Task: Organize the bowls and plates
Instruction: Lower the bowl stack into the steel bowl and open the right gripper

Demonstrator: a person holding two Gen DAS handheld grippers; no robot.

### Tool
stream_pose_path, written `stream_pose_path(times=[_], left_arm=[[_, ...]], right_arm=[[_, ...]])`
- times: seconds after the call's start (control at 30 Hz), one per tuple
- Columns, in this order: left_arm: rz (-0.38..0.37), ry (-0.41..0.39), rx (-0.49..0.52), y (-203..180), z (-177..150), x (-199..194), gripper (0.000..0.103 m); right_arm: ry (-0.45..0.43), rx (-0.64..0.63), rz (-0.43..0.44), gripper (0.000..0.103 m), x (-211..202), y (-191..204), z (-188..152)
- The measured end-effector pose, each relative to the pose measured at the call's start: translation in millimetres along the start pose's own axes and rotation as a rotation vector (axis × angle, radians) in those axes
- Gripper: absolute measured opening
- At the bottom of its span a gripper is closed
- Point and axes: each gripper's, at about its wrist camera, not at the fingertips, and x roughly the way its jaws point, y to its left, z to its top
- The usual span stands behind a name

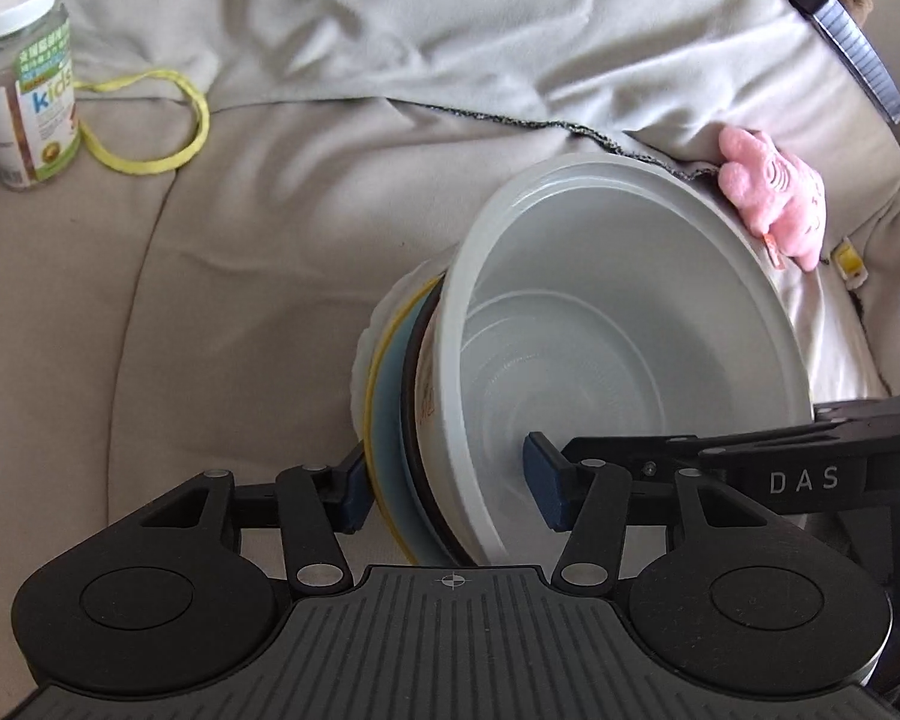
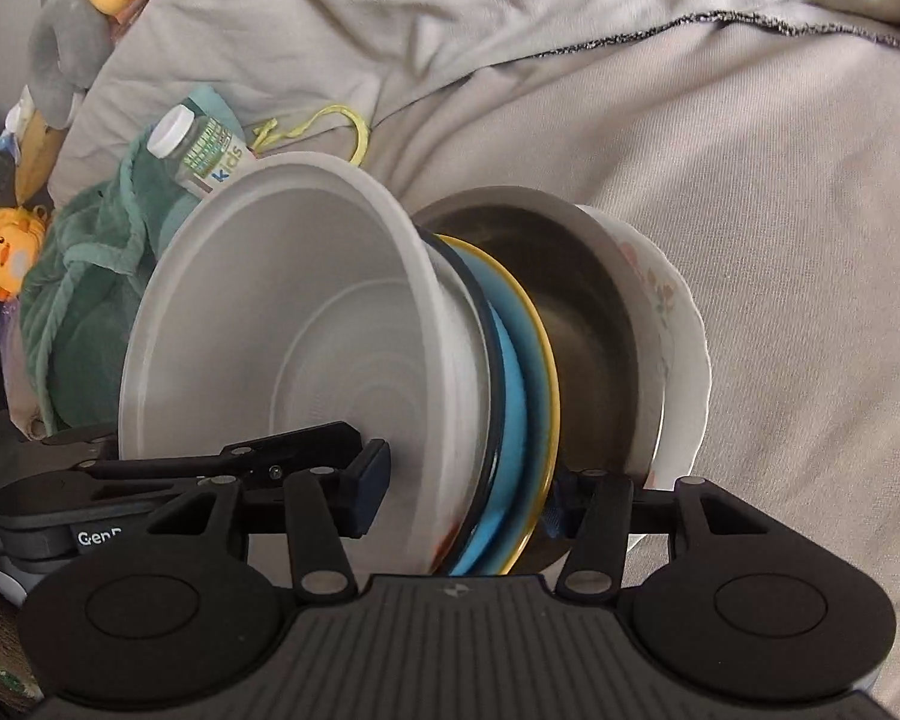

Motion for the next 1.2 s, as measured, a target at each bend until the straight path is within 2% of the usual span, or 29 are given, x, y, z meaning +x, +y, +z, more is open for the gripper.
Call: stream_pose_path(times=[0.07, 0.23, 0.5, 0.83, 0.93, 1.03, 1.13, 1.2], left_arm=[[0.035, -0.009, 0.035, -3.1, -1.2, 0.6, 0.045], [0.073, -0.019, 0.054, -2.1, 0.5, -0.3, 0.034], [0.084, -0.026, 0.065, -2.5, -2.1, -1.5, 0.033], [0.092, -0.036, 0.084, -5.5, -3.8, -4.4, 0.032], [0.095, -0.060, 0.095, -6.9, -4.7, -7.6, 0.031], [0.097, -0.080, 0.128, -13.1, -5.6, -11.4, 0.023], [0.104, -0.098, 0.145, -17.6, -5.5, -15.5, 0.023], [0.116, -0.116, 0.148, -19.2, -4.6, -19.1, 0.022]], right_arm=[[0.007, 0.000, -0.029, 0.051, 0.4, 1.2, 0.9], [0.006, -0.009, -0.096, 0.051, 2.1, 2.6, 7.9], [-0.015, -0.051, -0.159, 0.056, 6.3, 15.1, 3.6], [-0.013, -0.056, -0.156, 0.055, 5.0, 14.6, 1.2], [-0.009, -0.047, -0.151, 0.055, 1.9, 14.1, 1.6], [-0.012, -0.051, -0.158, 0.054, -1.1, 14.6, 1.2], [-0.032, -0.079, -0.211, 0.052, -6.0, 17.8, -1.2], [-0.040, -0.092, -0.211, 0.051, -10.3, 16.3, -2.4]])
